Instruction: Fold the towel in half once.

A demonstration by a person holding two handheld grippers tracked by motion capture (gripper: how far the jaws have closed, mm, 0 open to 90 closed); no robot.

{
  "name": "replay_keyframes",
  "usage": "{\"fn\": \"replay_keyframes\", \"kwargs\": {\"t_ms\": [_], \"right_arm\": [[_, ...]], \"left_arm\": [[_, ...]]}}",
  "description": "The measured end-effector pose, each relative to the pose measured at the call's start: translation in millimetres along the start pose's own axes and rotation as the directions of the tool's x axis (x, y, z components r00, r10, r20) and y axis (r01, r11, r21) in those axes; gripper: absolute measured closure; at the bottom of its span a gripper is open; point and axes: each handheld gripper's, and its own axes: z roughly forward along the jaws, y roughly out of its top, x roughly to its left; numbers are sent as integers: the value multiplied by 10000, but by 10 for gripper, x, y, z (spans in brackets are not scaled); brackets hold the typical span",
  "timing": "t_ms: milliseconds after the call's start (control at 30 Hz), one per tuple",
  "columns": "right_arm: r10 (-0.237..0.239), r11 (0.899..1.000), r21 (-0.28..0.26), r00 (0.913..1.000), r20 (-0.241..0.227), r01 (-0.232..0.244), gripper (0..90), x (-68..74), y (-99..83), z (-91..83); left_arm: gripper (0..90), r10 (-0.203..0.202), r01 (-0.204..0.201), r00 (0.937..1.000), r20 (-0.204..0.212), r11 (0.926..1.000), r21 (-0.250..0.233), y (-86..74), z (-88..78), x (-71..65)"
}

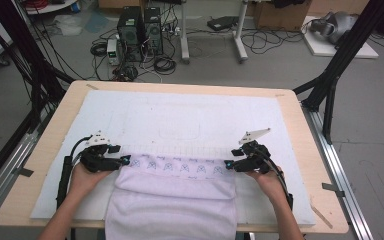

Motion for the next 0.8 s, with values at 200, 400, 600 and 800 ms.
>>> {"fn": "replay_keyframes", "kwargs": {"t_ms": [200,400,600,800], "right_arm": [[-145,9995,279,9985,-522,160,638,-67,-27,142],[-419,9991,42,9980,-475,421,841,-116,16,148],[203,9993,-315,9988,437,-189,853,-339,136,103],[293,9992,-321,9932,1128,-258,853,-573,447,20]], "left_arm": [[741,698,-699,9963,510,9976,-2,2,22,-43],[859,998,-1002,9948,176,9948,204,183,50,-37],[858,1123,-1130,9914,-674,9936,-71,454,193,103],[860,797,-859,9885,-1288,9953,-435,846,280,240]]}}
